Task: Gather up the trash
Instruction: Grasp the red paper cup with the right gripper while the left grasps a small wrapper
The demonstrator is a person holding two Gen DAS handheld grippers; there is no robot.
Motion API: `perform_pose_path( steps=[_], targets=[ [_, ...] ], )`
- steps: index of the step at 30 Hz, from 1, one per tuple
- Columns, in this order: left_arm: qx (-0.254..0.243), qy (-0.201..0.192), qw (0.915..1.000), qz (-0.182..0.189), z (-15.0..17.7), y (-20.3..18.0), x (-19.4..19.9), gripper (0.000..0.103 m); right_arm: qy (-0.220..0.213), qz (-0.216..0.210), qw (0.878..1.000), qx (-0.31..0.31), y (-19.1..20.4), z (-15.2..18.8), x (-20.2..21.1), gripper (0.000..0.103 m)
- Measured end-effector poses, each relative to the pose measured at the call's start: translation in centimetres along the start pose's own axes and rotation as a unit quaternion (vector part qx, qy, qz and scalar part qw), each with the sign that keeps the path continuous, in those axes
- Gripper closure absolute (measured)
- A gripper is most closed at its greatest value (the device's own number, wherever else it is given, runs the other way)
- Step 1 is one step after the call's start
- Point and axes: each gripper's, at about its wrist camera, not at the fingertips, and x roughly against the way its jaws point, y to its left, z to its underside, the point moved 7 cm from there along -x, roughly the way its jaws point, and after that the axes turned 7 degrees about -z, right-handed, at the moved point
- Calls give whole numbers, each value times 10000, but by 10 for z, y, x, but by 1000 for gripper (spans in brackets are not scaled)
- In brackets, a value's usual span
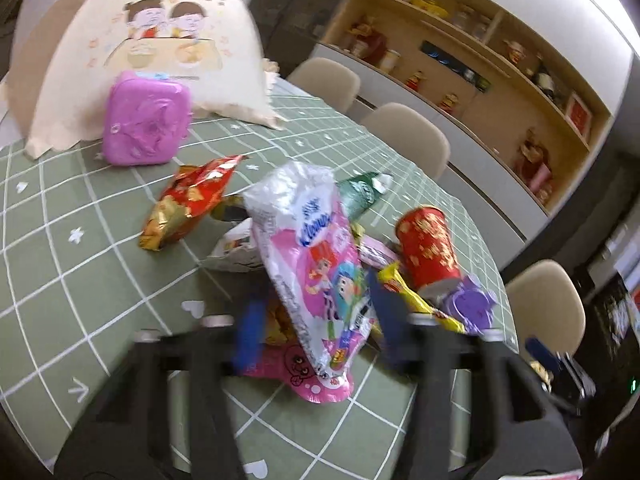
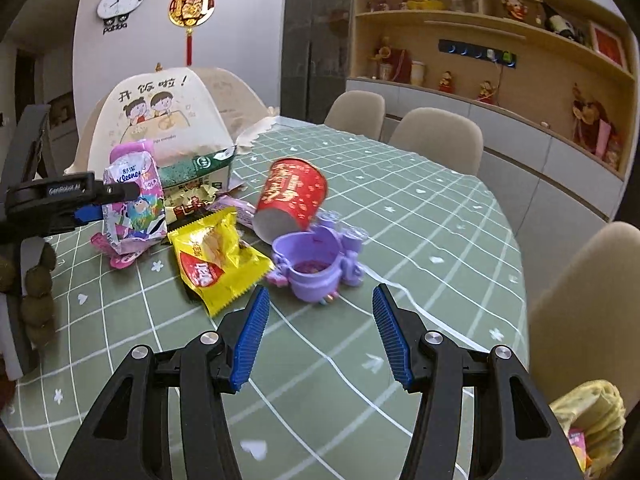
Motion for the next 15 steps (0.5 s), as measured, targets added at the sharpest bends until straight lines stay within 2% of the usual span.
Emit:
perform_pose_path(
  steps=[1,4,6,9,15],
  targets=[
    [-60,-32,10000,32,0,-1,2,89,-4,-57,10000,-8,2,-7,-6,52],
    [-189,-221,9992,291,-3,-9,18,98,-21,-137,9997,-181,3,-25,-20,52],
    [-331,-303,9984,342,-3,-14,23,100,-20,-373,9985,-395,4,-42,-33,52],
    [-426,-239,9977,465,0,-20,24,101,160,-486,9974,-512,8,-61,-58,52],
    [-296,-127,9983,486,-1,-13,21,101,821,-226,9944,-626,8,-79,-123,52]
  ],
)
